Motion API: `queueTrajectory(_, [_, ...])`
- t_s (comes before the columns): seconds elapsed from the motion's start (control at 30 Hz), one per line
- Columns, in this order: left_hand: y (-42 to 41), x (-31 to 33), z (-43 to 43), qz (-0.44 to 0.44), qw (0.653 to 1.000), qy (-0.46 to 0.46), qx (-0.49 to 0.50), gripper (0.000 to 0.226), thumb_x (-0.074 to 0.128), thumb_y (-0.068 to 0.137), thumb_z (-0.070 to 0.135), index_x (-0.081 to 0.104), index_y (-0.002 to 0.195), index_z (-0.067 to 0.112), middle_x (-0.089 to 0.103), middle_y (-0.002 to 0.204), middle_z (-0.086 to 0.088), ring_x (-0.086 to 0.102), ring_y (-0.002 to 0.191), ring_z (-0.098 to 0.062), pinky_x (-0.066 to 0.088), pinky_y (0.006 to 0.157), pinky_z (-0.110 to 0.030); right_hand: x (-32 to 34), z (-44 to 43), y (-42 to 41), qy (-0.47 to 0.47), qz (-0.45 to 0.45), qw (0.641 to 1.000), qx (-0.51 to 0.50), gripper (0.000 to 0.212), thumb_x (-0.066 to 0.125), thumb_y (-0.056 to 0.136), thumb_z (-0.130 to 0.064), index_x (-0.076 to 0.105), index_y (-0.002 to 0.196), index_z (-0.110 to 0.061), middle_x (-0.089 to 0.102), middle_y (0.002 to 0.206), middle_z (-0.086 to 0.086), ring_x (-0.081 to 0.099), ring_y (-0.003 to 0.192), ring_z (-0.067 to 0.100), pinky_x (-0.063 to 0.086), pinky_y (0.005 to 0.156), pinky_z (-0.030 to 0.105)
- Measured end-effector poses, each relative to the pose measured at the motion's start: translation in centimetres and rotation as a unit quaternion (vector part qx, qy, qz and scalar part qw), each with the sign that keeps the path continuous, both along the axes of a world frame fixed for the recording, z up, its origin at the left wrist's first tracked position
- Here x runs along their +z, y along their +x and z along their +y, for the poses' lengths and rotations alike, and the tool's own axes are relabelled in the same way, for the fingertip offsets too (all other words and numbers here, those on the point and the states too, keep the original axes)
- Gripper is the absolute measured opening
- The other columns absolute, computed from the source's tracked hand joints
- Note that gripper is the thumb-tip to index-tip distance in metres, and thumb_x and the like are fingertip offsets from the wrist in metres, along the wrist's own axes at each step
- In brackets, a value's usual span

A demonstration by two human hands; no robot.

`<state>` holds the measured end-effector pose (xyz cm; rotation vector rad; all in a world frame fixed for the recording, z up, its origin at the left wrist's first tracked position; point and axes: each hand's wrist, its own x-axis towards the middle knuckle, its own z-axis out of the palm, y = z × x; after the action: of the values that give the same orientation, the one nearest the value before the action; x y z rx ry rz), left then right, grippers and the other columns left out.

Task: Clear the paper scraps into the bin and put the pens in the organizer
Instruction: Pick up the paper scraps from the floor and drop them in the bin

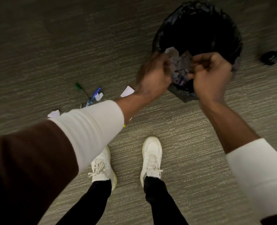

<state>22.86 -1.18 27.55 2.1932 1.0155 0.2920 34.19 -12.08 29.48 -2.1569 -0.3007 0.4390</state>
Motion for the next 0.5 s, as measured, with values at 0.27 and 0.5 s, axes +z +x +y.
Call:
queueTrajectory(0.27, [-13.4,-8.9,2.5,0.233,0.969,-0.073,0.026,0.02,0.068,0.093,0.025,0.068,0.112,0.018,0.06,0.126,-0.005,0.065,0.117,-0.029,0.057,0.093,-0.043,-5.6,0.5,-9.3,-0.078,-0.027,0.953,0.293,0.024,0.064,0.086,0.005,0.076,0.098,-0.011,0.078,0.094,-0.002,0.074,0.078,0.014,0.064,0.076,0.034])
queueTrajectory(0.5, [-17.5,-17.9,2.6,0.295,0.948,-0.033,-0.113,0.105,0.087,0.068,0.059,0.041,0.147,0.009,0.029,0.163,-0.014,0.034,0.149,-0.036,0.055,0.102,-0.053,-16.2,2.3,-10.2,-0.269,-0.096,0.859,0.426,0.046,0.068,0.089,-0.011,0.061,0.135,-0.017,0.062,0.132,0.012,0.063,0.121,0.033,0.056,0.096,0.041])
